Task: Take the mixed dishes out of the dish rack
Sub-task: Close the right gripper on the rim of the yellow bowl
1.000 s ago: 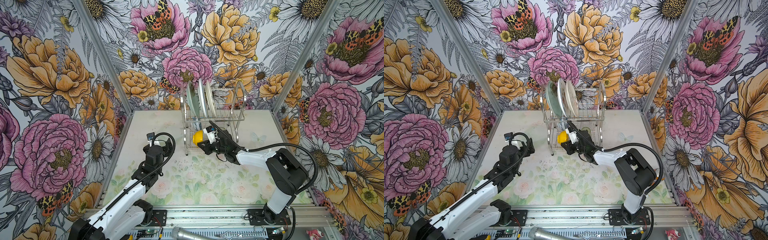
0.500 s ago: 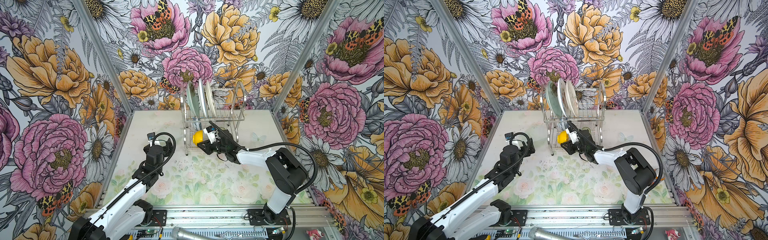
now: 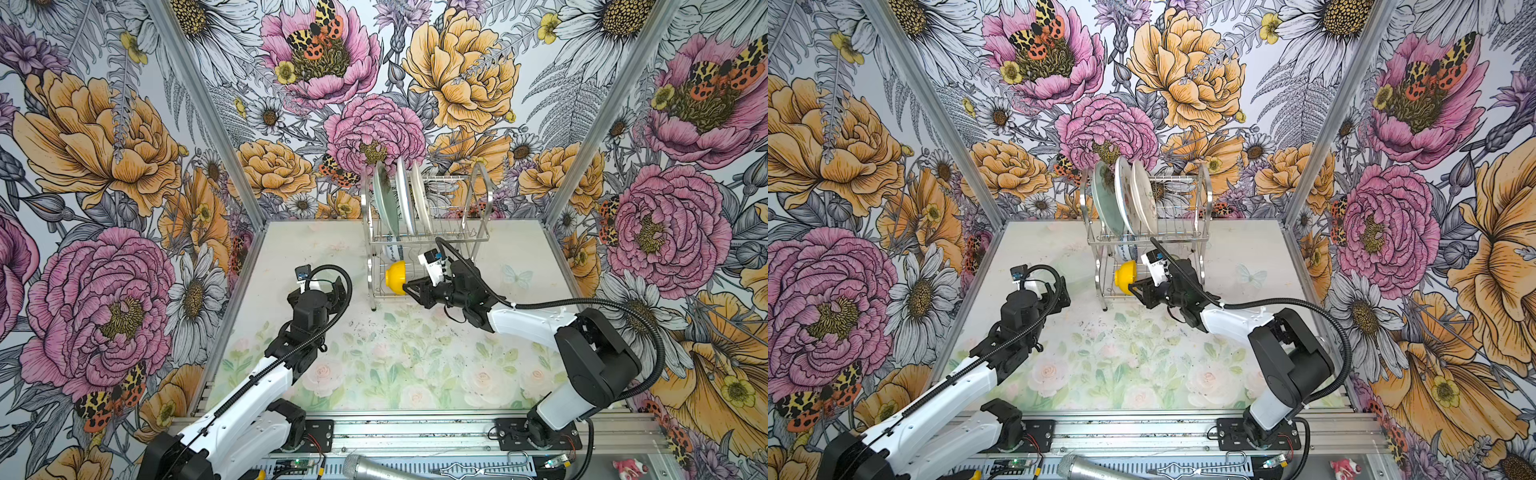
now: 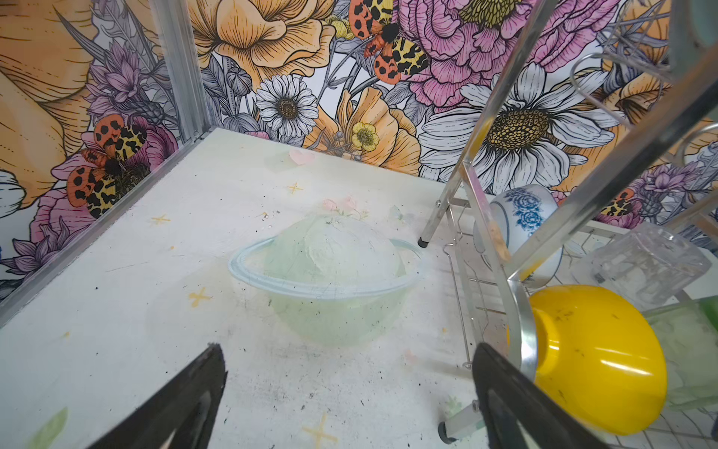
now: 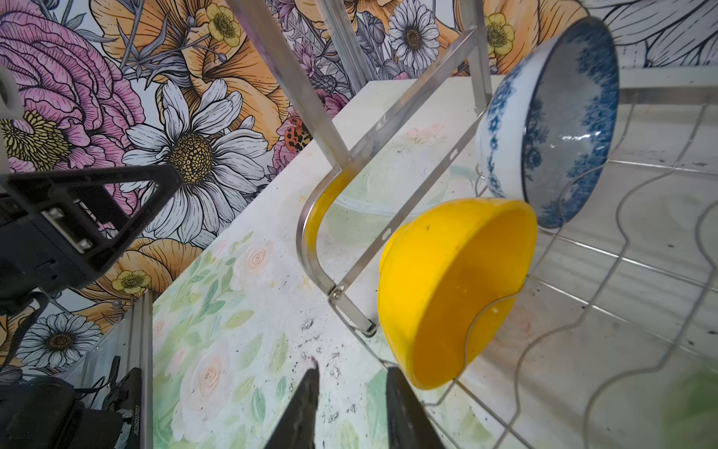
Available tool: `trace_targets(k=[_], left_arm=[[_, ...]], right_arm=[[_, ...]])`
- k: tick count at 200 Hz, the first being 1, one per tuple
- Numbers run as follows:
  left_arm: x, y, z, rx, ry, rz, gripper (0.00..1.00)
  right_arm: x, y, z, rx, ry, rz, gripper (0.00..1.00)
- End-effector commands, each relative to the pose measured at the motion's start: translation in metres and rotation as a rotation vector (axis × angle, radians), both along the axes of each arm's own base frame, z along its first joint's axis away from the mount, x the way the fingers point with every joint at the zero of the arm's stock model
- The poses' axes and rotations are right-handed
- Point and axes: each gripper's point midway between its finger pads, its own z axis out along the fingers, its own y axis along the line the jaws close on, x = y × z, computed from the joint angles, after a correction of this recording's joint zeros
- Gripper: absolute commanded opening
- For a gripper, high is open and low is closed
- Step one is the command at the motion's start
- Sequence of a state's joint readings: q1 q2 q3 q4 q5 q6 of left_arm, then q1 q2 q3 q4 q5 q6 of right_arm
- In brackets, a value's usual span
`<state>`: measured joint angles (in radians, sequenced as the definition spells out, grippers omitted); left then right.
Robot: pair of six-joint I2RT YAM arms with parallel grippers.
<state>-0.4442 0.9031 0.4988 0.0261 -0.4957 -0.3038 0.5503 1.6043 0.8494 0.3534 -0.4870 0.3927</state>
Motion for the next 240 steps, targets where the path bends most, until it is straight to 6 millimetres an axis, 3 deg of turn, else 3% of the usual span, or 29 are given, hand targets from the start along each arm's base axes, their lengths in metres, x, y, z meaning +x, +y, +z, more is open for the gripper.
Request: trace_targets(k=[1,57,240], left_arm=[[0.001,-0.003,0.005,0.012,-0.014,-0.013,0.99],[-0.001,-0.003,0.009,-0.001,-0.026,-0.020,0.99],[-0.007,0.001,0.007,-0.009,-0.032,-0.008,0.99]], right_arm=[[0.004,-0.003,0.005,-0.003,-0.030,0.001,0.33],[0.021,0.010,0.003,0.035,0.006,0.053,0.34],[0.035,0.032,-0.014,0.073,0.066,0.107,0.25]])
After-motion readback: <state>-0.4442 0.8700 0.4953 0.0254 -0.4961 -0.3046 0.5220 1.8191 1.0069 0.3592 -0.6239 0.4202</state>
